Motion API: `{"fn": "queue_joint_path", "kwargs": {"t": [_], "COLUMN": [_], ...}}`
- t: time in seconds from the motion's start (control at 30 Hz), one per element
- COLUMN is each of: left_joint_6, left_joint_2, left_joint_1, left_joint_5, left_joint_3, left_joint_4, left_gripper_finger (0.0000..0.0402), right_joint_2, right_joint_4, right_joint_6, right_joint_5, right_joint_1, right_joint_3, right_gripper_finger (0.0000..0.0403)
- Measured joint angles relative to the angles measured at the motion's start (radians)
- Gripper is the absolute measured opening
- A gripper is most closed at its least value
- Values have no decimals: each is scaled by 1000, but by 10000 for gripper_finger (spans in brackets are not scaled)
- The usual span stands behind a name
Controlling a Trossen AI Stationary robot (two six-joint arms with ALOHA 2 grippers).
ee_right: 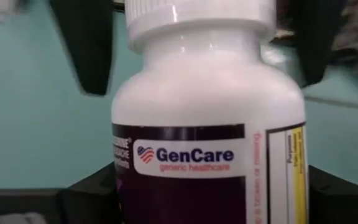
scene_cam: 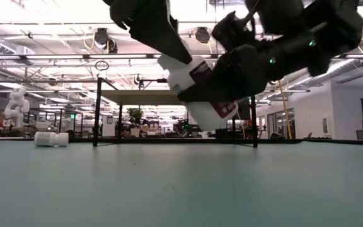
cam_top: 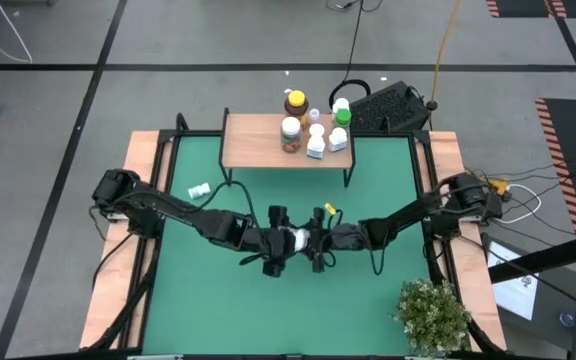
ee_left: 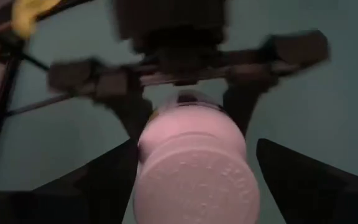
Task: Pick and place medicine bottles onto shelf by color
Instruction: Put the white medicine bottle on the shelf
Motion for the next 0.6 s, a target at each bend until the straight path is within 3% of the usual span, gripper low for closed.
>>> {"fn": "queue_joint_path", "kwargs": {"t": [0.17, 0.3, 0.6], "left_joint_6": [-158, -303, -305], "left_joint_2": [0, 0, 63], "left_joint_1": [28, 54, 77], "left_joint_5": [-62, -119, -134], "left_joint_3": [0, 0, 1], "left_joint_4": [14, 80, 320], "left_gripper_finger": [329, 325, 300], "right_joint_2": [-32, -33, -31], "right_joint_4": [42, 128, 362], "right_joint_6": [-109, -199, -219], "right_joint_5": [282, 436, 468], "right_joint_1": [49, 61, 63], "right_joint_3": [-25, -67, -163], "right_gripper_finger": [239, 238, 242]}}
